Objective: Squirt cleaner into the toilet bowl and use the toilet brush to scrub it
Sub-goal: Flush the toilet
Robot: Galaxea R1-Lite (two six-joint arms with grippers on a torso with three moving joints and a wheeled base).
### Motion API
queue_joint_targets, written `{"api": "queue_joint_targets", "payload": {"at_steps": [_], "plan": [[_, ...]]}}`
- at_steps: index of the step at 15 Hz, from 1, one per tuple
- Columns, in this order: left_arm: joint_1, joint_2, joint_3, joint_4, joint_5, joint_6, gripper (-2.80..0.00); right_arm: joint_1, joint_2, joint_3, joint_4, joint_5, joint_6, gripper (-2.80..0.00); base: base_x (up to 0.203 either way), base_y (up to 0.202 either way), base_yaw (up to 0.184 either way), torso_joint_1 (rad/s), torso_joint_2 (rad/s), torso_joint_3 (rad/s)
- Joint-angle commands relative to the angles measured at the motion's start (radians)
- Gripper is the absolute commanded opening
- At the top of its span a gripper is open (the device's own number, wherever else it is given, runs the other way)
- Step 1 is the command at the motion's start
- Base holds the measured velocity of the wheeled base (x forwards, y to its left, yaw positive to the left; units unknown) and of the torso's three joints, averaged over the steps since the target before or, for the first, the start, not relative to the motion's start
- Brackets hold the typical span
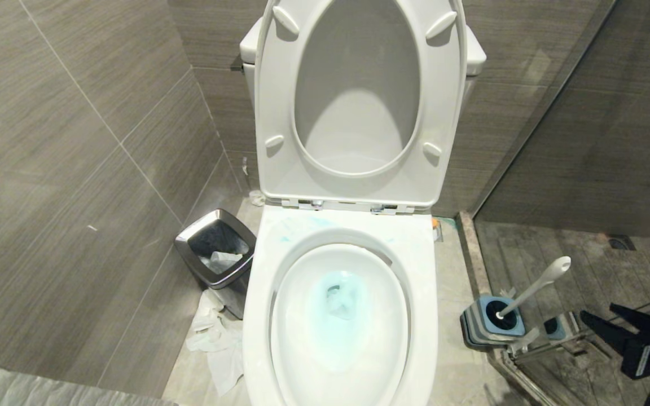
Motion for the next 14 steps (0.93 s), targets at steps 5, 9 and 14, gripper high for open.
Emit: {"api": "queue_joint_targets", "payload": {"at_steps": [5,9,14], "plan": [[0.0,0.0,0.008,-0.001,0.001,-0.001,-2.8,0.004,-0.263,-0.077,-0.243,-0.063,0.042,-2.8,0.0,0.0,0.0,0.0,0.0,0.0],[0.0,0.0,0.008,-0.001,0.001,-0.001,-2.8,0.075,-0.482,-0.181,-0.064,-0.129,0.062,-2.8,0.0,0.0,0.0,0.0,0.0,0.0],[0.0,0.0,0.008,-0.001,0.001,-0.001,-2.8,0.264,-0.767,-0.364,0.419,-0.315,0.05,-2.8,0.0,0.0,0.0,0.0,0.0,0.0]]}}
